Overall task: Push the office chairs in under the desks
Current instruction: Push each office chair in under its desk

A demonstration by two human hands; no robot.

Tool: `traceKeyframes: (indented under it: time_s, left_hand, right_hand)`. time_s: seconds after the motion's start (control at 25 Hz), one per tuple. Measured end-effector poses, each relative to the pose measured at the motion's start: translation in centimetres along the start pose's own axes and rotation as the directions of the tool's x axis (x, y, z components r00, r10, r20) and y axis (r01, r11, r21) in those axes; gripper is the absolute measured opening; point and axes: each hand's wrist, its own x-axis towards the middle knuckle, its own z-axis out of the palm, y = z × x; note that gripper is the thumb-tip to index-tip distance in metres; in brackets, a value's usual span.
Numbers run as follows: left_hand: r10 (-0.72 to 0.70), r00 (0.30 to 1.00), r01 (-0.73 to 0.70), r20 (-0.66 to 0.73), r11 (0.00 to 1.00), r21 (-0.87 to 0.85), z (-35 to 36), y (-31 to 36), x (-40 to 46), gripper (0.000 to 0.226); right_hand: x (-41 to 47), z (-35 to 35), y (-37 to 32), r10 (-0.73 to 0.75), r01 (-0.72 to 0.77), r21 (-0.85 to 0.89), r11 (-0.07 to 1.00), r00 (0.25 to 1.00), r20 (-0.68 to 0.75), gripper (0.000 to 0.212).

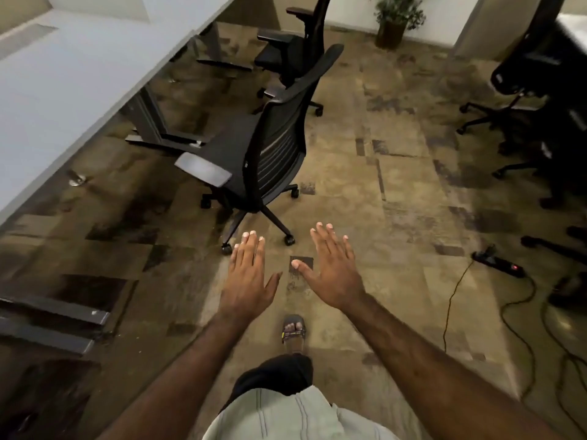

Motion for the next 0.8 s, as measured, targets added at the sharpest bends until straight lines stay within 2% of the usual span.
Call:
traceKeyframes:
  time_s: [0.16,0.32,0.6,0.8]
  left_hand:
    - [0.077,0.997,-0.078,-0.013,0.996,-0.052,1.3,1.6,9.5,0.088]
    - [0.077,0.996,-0.083,-0.045,0.989,-0.127,1.7,3.1,18.3,0.090]
    - [0.139,0.986,-0.157,-0.091,0.960,-0.233,2.1,6.7,28.7,0.089]
    - [0.149,0.981,-0.175,-0.124,0.954,-0.245,2.4,10.0,34.4,0.089]
  right_hand:
    - [6.6,-1.7,4.1,0.059,-0.058,0.021,0.998,0.998,-0.034,0.092]
    - [12.8,-3.7,7.7,0.118,-0.117,0.015,0.993,0.992,-0.034,0.092]
    - [19.8,-6.4,13.5,0.187,-0.186,0.040,0.982,0.982,-0.021,0.091]
    - [25.1,-8.5,17.4,0.156,-0.153,0.058,0.986,0.987,-0.046,0.096]
